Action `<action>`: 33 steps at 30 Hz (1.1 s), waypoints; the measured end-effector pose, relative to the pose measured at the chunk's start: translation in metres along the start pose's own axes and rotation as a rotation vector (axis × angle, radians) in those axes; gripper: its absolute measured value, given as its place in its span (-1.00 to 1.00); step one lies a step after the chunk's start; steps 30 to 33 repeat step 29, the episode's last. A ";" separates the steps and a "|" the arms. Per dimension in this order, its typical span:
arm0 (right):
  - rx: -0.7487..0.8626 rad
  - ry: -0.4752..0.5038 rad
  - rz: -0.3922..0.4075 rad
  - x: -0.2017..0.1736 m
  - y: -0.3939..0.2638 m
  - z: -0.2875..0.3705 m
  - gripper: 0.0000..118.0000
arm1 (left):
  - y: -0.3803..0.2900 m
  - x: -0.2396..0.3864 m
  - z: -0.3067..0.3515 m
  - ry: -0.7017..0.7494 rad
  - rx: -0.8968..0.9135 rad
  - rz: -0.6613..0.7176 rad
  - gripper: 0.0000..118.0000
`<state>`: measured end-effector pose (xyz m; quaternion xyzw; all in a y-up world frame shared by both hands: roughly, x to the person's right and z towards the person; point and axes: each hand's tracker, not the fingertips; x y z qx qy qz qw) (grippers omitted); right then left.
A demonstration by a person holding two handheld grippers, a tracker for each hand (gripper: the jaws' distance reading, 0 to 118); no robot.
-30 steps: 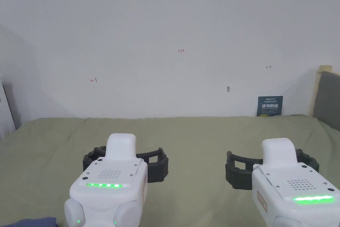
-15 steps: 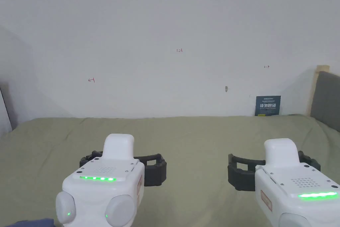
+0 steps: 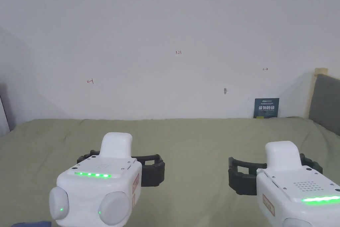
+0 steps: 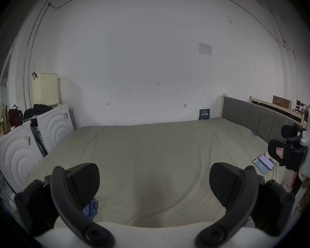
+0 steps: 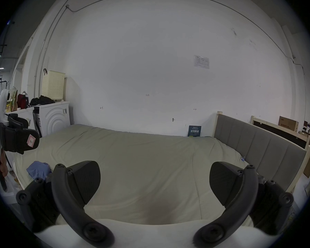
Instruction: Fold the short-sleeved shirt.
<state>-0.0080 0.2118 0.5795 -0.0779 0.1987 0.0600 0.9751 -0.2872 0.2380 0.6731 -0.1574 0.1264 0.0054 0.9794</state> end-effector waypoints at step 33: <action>-0.008 0.009 -0.020 0.001 0.001 0.004 1.00 | 0.000 -0.007 0.010 0.047 0.005 0.030 1.00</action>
